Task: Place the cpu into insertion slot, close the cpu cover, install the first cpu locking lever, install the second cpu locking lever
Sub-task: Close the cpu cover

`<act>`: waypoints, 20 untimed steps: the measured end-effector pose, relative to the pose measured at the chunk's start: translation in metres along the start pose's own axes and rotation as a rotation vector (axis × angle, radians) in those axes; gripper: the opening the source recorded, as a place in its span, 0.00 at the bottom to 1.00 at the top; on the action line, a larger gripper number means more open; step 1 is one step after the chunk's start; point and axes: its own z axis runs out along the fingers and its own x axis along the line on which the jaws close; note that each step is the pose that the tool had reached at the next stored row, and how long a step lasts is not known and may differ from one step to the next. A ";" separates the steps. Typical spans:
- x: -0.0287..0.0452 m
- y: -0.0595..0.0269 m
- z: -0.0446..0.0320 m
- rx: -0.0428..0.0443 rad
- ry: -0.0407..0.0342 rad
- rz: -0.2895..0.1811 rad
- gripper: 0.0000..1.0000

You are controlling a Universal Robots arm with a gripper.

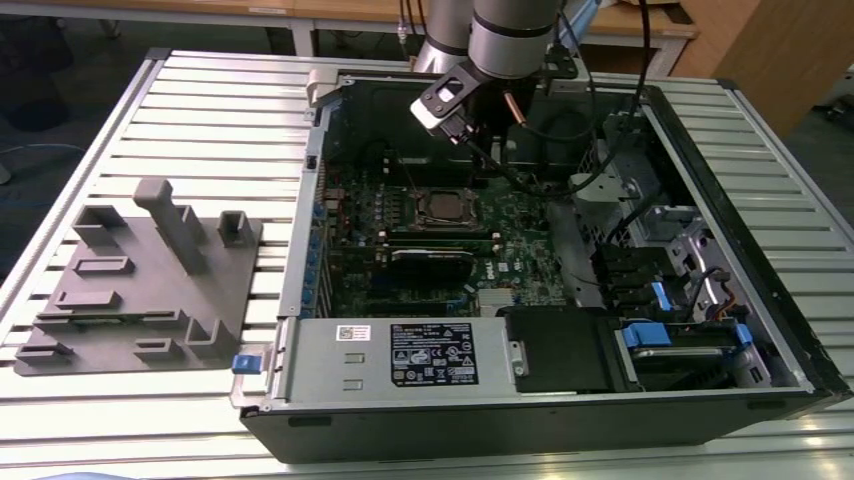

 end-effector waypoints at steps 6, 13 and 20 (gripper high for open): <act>0.0000 0.0000 0.0005 0.0058 -0.0003 0.000 0.11; 0.0000 -0.0006 0.0012 0.0057 0.0001 -0.001 0.11; -0.0001 -0.0017 0.0024 0.0060 0.0021 -0.084 0.11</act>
